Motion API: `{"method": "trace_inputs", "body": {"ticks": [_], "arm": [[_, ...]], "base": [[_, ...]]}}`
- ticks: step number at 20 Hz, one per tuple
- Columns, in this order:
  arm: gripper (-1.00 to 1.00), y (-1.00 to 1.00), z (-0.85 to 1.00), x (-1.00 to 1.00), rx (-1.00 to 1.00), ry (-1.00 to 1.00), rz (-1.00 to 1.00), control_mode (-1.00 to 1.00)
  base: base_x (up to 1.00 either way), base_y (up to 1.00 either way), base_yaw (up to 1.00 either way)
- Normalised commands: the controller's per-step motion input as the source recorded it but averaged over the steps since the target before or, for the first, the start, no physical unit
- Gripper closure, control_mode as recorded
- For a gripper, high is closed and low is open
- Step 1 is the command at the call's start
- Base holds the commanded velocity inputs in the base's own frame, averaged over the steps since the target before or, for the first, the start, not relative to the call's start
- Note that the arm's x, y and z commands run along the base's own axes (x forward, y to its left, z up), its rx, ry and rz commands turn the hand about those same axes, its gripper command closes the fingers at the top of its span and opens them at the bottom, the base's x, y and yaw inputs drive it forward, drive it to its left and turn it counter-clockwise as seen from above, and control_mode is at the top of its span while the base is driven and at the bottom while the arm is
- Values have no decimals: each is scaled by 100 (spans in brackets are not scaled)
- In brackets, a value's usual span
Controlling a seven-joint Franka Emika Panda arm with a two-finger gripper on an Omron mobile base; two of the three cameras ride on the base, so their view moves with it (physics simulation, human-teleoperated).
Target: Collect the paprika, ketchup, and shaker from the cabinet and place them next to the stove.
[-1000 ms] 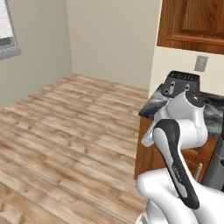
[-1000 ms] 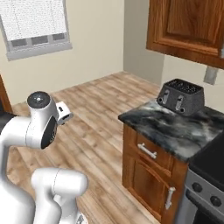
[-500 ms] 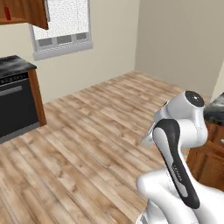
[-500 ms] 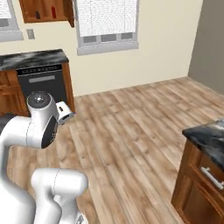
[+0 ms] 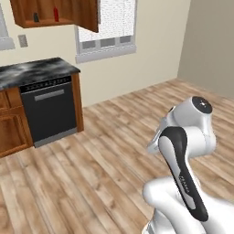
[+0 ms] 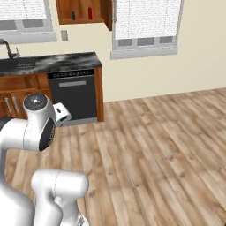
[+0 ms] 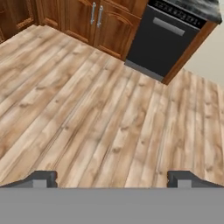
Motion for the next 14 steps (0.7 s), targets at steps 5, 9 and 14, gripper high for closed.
{"method": "trace_inputs", "body": {"ticks": [5, 9, 14], "arm": [[-100, 0, 0, 0, 0, 0, 0, 100], [-100, 0, 0, 0, 0, 0, 0, 100], [-100, 0, 0, 0, 0, 0, 0, 100]], "base": [[99, 38, 18], [100, 32, 17], [100, 13, 20]]}}
